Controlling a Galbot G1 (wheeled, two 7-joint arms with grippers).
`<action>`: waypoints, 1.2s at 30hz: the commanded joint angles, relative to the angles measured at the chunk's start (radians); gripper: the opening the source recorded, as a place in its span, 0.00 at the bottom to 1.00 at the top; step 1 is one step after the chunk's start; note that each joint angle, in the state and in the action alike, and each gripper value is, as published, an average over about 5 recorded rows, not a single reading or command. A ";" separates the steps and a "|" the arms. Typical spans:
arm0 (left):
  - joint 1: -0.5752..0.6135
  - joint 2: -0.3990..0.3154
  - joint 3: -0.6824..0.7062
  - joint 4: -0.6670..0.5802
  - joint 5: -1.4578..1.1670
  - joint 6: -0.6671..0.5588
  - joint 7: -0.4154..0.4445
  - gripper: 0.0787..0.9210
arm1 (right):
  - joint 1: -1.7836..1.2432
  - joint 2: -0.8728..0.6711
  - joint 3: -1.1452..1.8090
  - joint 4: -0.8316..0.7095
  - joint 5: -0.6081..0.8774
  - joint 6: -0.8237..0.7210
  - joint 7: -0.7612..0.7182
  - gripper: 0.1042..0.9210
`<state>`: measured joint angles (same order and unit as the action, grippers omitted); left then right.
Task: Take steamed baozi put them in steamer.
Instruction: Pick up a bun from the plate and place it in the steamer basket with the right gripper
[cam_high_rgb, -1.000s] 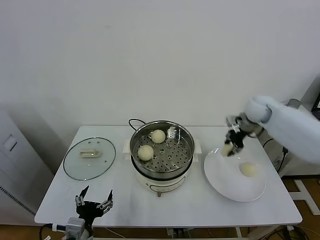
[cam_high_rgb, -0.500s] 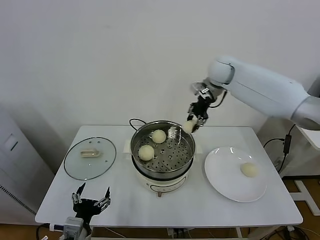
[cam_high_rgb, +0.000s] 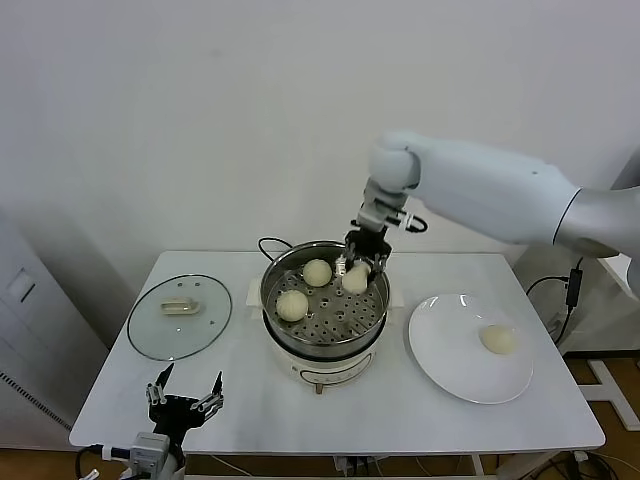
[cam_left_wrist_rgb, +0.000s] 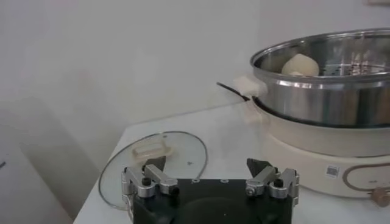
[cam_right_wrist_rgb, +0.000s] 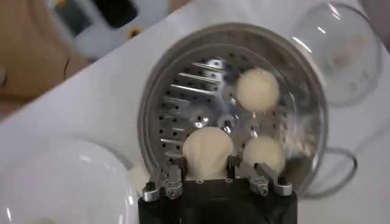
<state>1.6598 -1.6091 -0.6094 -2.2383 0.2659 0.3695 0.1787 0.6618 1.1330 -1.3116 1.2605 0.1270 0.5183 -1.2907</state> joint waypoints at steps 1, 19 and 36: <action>0.003 -0.049 0.002 -0.003 0.001 0.000 -0.001 0.88 | -0.069 0.024 0.020 0.161 -0.308 0.218 0.067 0.38; 0.001 -0.049 0.003 0.001 -0.005 0.000 -0.001 0.88 | -0.147 0.082 0.066 0.110 -0.411 0.234 0.120 0.38; 0.004 -0.049 0.005 0.001 -0.005 -0.001 -0.001 0.88 | -0.180 0.080 0.058 0.115 -0.392 0.177 0.117 0.38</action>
<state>1.6615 -1.6091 -0.6055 -2.2352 0.2603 0.3685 0.1770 0.4963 1.2104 -1.2560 1.3725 -0.2537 0.7046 -1.1812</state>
